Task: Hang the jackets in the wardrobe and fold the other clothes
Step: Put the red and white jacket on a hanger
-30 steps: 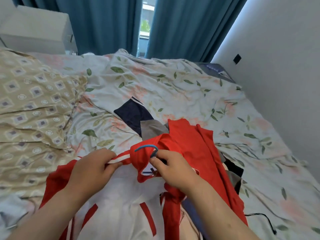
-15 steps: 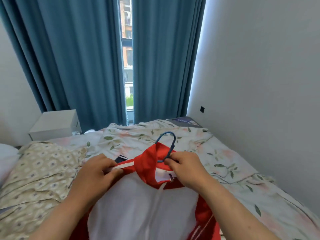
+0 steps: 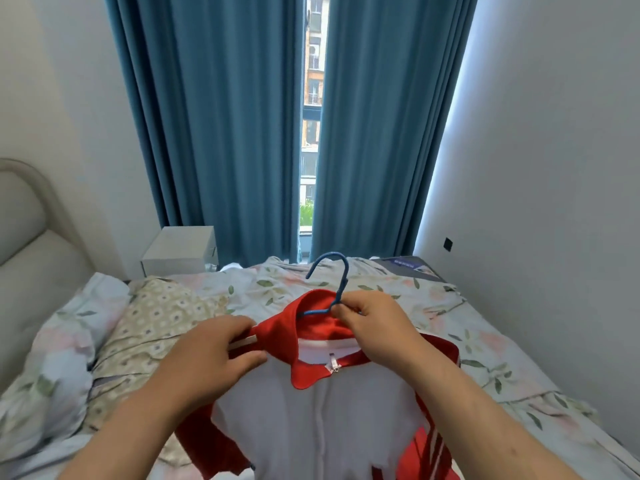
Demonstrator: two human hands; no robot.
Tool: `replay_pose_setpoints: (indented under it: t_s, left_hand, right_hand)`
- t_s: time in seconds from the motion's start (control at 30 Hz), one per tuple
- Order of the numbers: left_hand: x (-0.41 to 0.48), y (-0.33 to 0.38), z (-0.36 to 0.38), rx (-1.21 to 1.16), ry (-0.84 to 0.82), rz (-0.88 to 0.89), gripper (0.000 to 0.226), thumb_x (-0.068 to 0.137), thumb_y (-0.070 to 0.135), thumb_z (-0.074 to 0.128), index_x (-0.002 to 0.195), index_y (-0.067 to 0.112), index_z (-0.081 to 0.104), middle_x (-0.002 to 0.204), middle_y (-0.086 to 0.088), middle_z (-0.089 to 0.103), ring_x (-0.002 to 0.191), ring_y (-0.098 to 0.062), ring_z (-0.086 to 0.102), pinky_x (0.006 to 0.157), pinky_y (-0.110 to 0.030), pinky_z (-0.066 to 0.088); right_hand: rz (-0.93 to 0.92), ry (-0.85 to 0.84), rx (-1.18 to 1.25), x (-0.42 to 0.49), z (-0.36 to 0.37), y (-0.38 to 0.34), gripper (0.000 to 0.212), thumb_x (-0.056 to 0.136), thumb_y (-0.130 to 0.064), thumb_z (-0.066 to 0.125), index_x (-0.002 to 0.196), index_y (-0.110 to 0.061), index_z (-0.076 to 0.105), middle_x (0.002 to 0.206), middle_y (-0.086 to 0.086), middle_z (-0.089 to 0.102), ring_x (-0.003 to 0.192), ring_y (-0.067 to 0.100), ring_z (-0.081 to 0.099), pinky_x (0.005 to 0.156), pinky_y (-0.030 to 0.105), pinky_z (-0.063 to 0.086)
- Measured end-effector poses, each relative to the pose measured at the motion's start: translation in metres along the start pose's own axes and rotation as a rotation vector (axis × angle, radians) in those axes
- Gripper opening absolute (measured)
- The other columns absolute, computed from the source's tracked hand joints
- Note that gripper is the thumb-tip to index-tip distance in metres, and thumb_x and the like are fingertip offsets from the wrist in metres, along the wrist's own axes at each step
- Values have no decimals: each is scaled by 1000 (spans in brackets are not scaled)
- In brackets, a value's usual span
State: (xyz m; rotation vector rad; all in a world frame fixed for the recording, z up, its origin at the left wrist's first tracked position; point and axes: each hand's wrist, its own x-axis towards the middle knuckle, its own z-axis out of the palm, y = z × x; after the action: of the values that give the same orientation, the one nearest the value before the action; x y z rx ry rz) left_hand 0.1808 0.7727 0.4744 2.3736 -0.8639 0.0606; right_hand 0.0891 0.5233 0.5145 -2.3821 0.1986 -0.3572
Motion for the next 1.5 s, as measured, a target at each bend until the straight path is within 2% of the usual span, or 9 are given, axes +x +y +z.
replay_pose_setpoints:
  t_s: [0.13, 0.2, 0.3, 0.47, 0.8, 0.97, 1.23, 1.4, 1.5]
  left_hand:
    - [-4, 15, -17, 57, 41, 9, 2, 88, 33, 63, 90, 33, 64, 84, 17, 67, 84, -8, 61, 76, -35, 49]
    - [-8, 11, -29, 57, 117, -6, 9, 90, 34, 63, 82, 30, 61, 76, 14, 64, 77, -12, 59, 71, -37, 49]
    - [-14, 5, -59, 70, 226, 40, 14, 91, 38, 60, 80, 30, 63, 72, 14, 63, 74, -15, 58, 64, -34, 46]
    - [-36, -13, -106, 95, 316, 34, 14, 90, 35, 64, 76, 32, 60, 65, 18, 58, 66, -9, 52, 54, -25, 34]
    - [-67, -22, -157, 43, 335, 16, 25, 89, 36, 66, 66, 34, 57, 62, 17, 60, 63, -4, 55, 53, -26, 35]
    - [-71, -16, -171, -77, 368, 13, 35, 83, 55, 47, 72, 27, 65, 65, 12, 65, 67, -13, 60, 64, -39, 50]
    - [-80, -8, -192, -44, 500, -67, 34, 95, 30, 60, 70, 52, 58, 74, 21, 66, 78, -10, 63, 61, -25, 40]
    - [-89, 17, -195, -35, 425, -43, 38, 85, 20, 72, 74, 56, 64, 70, 27, 65, 67, 6, 60, 59, -24, 41]
    - [-96, 37, -196, -74, 397, -86, 7, 73, 36, 76, 79, 33, 73, 72, 10, 70, 68, -9, 65, 64, -38, 52]
  right_hand:
    - [-103, -57, -105, -10, 3, -35, 25, 95, -31, 61, 72, -22, 67, 73, -2, 58, 78, 11, 51, 71, 36, 46]
    - [-125, -35, -41, -14, -4, -44, 13, 91, -30, 66, 81, -32, 73, 89, -12, 59, 88, 1, 53, 79, 23, 44]
    - [-30, 327, -81, -23, -20, -49, 22, 87, -37, 67, 107, -29, 70, 112, -12, 54, 107, 4, 50, 96, 21, 38]
    - [218, 174, -154, -44, -7, -92, 41, 88, -52, 57, 76, -15, 69, 75, -2, 69, 76, 15, 63, 73, 34, 50]
    - [110, 308, 53, -38, -1, -187, 13, 75, -9, 64, 67, -18, 60, 59, 2, 68, 54, 19, 65, 60, 37, 59]
    - [244, 161, 612, -18, -2, -220, 16, 85, 8, 55, 78, -6, 60, 64, 10, 58, 44, 13, 59, 47, 24, 52]
    - [-182, -42, -94, -22, -24, -179, 38, 92, -49, 53, 83, -16, 69, 75, -5, 67, 69, 10, 59, 71, 31, 49]
    - [-390, -50, -45, -13, -25, -162, 40, 94, -34, 63, 62, -11, 56, 55, -6, 46, 53, 3, 40, 55, 20, 34]
    - [-473, 4, -17, -3, -28, -148, 46, 96, -34, 61, 56, -17, 43, 51, -9, 39, 52, 7, 36, 54, 24, 31]
